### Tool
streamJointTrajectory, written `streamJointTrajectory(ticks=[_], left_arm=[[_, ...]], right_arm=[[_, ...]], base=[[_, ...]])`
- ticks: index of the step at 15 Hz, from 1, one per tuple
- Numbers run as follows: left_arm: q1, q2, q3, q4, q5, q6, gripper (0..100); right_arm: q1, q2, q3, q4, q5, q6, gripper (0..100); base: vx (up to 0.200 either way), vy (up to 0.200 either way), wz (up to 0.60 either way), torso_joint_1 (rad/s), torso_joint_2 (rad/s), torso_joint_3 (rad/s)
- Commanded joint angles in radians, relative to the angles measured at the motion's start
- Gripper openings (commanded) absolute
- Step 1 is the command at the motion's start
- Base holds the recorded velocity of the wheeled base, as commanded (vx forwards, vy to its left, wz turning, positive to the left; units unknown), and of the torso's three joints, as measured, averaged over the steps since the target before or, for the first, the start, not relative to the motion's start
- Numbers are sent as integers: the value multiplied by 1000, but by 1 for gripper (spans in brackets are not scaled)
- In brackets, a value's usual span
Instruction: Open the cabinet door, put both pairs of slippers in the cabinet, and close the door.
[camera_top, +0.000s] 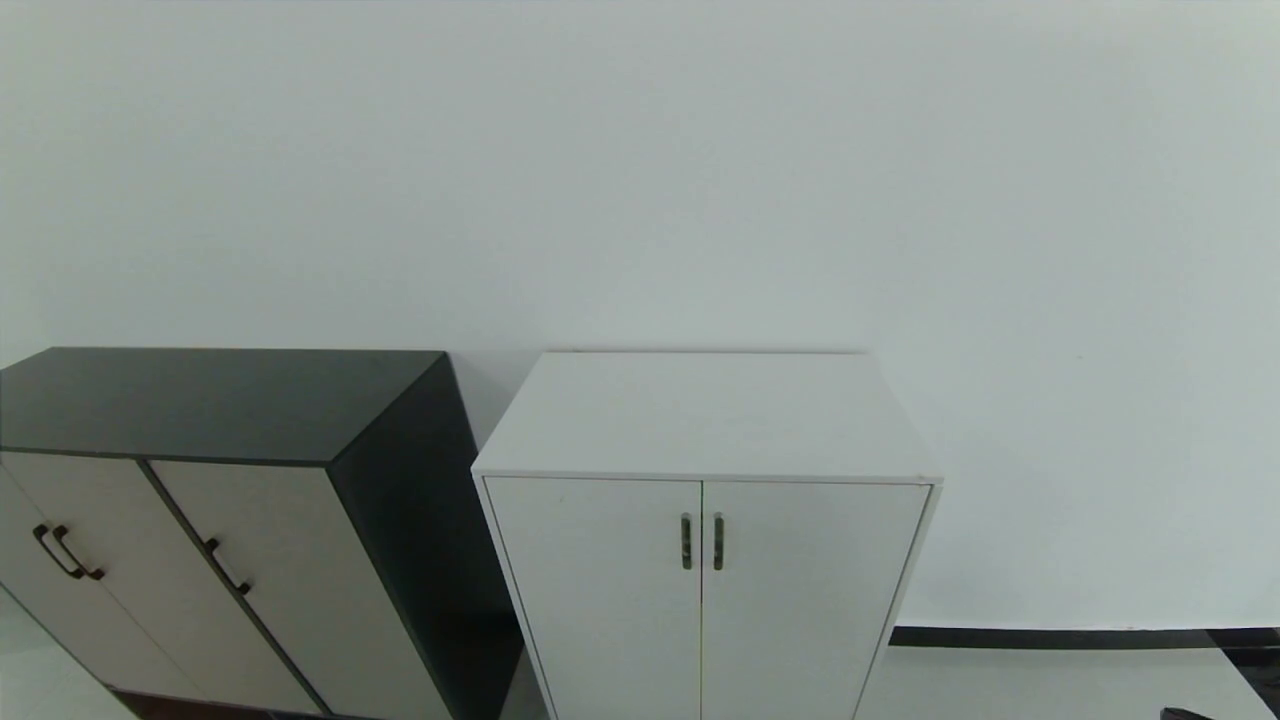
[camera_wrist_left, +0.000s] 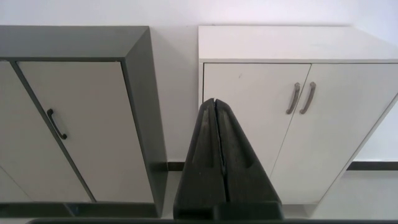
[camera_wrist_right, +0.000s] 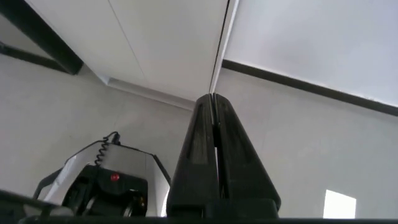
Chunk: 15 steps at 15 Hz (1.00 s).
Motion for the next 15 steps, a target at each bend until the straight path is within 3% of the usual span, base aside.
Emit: streamJointTrajectory(ticks=[1, 4, 12, 15], left_arm=[[0, 1, 0, 0, 0, -3, 0], [0, 1, 0, 0, 0, 1, 0], [0, 1, 0, 0, 5, -9, 0], [0, 1, 0, 0, 3, -4, 0]], right_arm=[[9, -421, -15, 284, 42, -17, 0], [21, -550, -21, 390, 94, -48, 0], [68, -553, 2, 395, 183, -48, 0], [-8, -576, 2, 395, 167, -26, 0]], base=[[0, 0, 0, 0, 0, 0], [0, 0, 0, 0, 0, 0], [0, 0, 0, 0, 0, 0], [0, 0, 0, 0, 0, 0]])
